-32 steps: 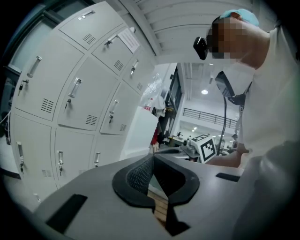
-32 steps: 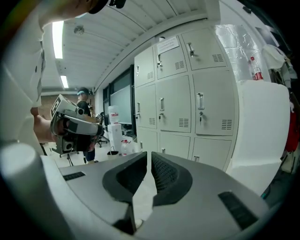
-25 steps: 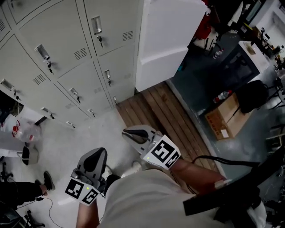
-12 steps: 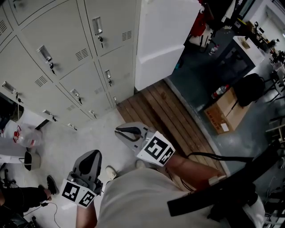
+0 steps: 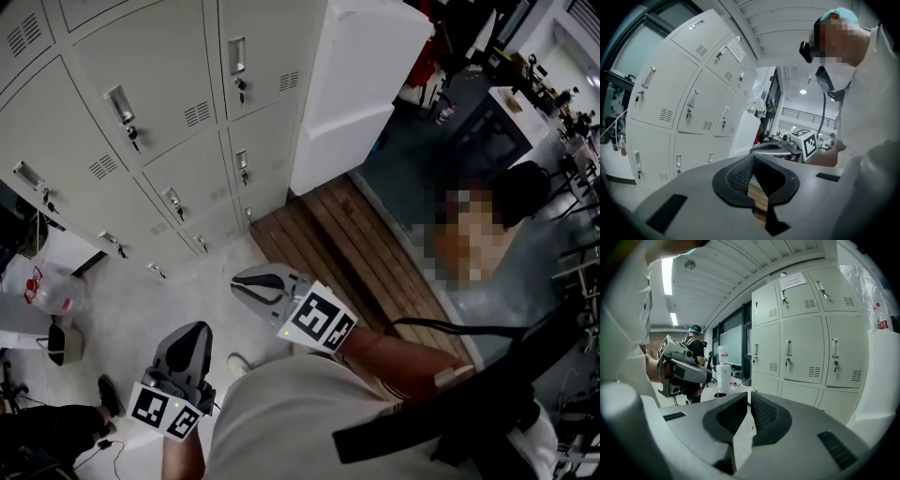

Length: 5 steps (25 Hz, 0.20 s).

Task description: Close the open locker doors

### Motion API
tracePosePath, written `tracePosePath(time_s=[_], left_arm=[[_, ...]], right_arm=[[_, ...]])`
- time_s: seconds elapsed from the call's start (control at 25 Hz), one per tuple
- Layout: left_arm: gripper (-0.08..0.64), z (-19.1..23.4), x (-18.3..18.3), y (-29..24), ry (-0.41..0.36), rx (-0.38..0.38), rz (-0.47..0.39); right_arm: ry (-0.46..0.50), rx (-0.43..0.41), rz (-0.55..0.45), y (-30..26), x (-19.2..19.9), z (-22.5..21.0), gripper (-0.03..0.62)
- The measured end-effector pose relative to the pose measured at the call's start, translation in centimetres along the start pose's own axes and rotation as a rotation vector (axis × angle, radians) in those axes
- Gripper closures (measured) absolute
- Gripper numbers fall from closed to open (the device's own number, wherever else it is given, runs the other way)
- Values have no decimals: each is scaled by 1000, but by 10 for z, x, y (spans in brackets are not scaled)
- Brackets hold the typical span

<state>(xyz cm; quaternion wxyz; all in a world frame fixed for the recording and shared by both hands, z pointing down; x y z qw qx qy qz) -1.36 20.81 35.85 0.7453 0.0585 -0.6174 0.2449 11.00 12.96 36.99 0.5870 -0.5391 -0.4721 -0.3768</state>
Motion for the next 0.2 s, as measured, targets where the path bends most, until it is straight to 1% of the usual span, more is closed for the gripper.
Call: tracePosePath(time_s=[0.2], left_arm=[[548, 33, -5, 14, 0, 11, -11]], right_arm=[[11, 8, 19, -33, -12, 6, 561]])
Point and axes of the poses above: the fingertips, and each gripper's own axes: y backward along the fingers, z to its left, x out of its underside, the point moved 5 cm from there along y, backward along the fingers, and after that the axes turned 14 degrees about -x, right-handed, at the moved point
